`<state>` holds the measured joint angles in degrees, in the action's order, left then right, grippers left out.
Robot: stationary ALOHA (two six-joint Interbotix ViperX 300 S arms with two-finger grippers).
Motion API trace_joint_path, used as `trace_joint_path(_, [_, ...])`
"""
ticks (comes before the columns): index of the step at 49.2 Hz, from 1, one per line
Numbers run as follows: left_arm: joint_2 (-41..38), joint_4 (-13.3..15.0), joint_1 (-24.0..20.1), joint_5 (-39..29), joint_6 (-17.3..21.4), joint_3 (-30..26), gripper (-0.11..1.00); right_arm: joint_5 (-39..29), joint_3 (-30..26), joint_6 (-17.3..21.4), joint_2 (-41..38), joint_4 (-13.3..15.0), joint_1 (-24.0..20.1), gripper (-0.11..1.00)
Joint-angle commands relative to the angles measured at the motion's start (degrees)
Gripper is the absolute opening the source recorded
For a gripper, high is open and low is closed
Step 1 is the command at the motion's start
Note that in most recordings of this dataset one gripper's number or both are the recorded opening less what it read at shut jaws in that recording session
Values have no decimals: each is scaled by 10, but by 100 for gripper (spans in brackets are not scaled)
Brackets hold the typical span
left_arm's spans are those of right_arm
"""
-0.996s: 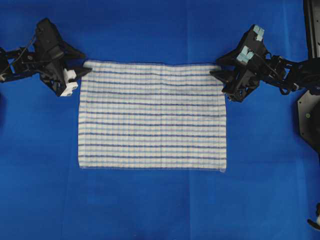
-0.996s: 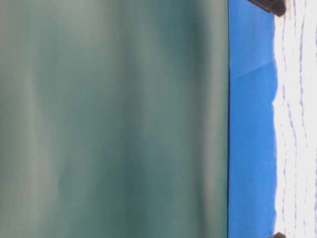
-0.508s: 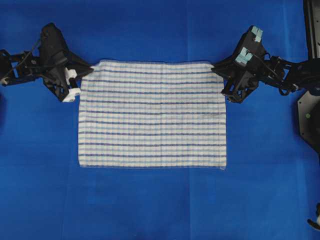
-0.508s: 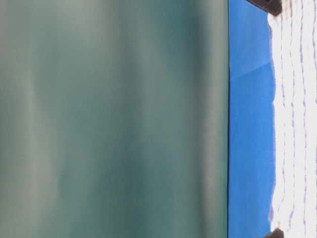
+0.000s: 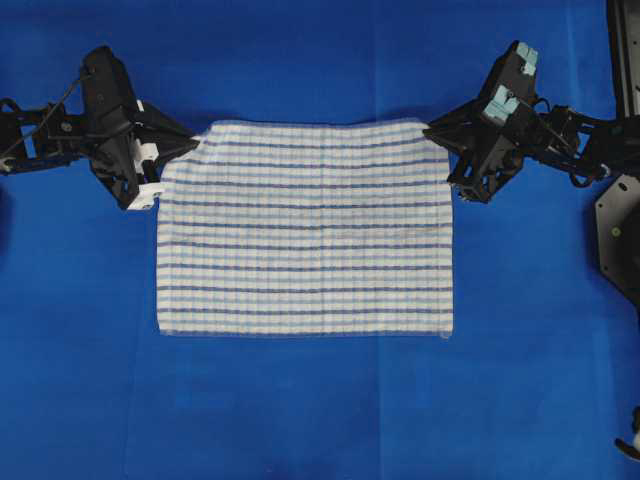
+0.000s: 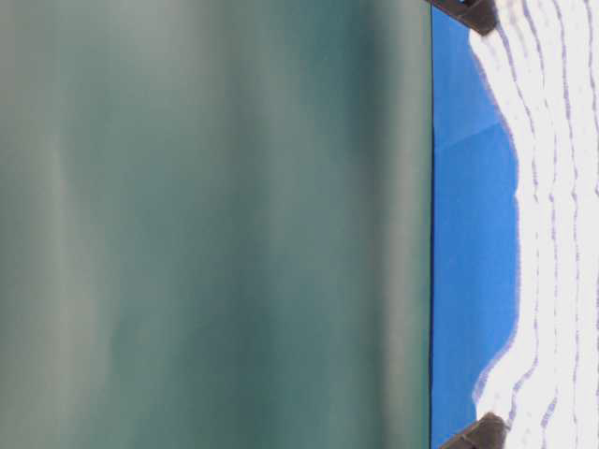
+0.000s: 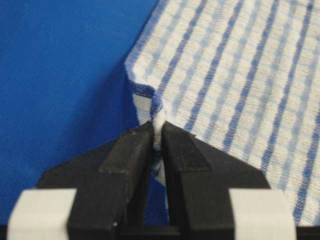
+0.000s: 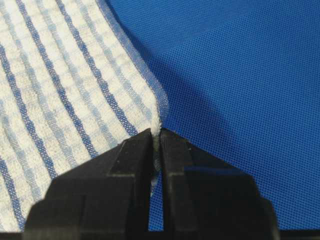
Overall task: Fold the blue towel.
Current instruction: 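Pull both far corners toward the near edge, folding the towel in half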
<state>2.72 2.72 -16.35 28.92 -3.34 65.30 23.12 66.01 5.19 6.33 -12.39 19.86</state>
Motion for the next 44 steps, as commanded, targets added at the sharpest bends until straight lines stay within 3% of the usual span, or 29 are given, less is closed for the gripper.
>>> trace_joint_path(1, [12,0,8,2,-1,-6,4,-2,-4,2,13,1,-6,6])
trace_joint_path(18, [80,0,86,-31,-43,3,4,-91,4,5,105,-25,-68,6])
trace_joint_path(34, [141,0,186,-54,-88,11,4,-140,31,6,214,-85,-147,6])
trace_joint_path(44, [148,0,239,-51,-112,13,4,-140,40,5,239,-117,-201,6])
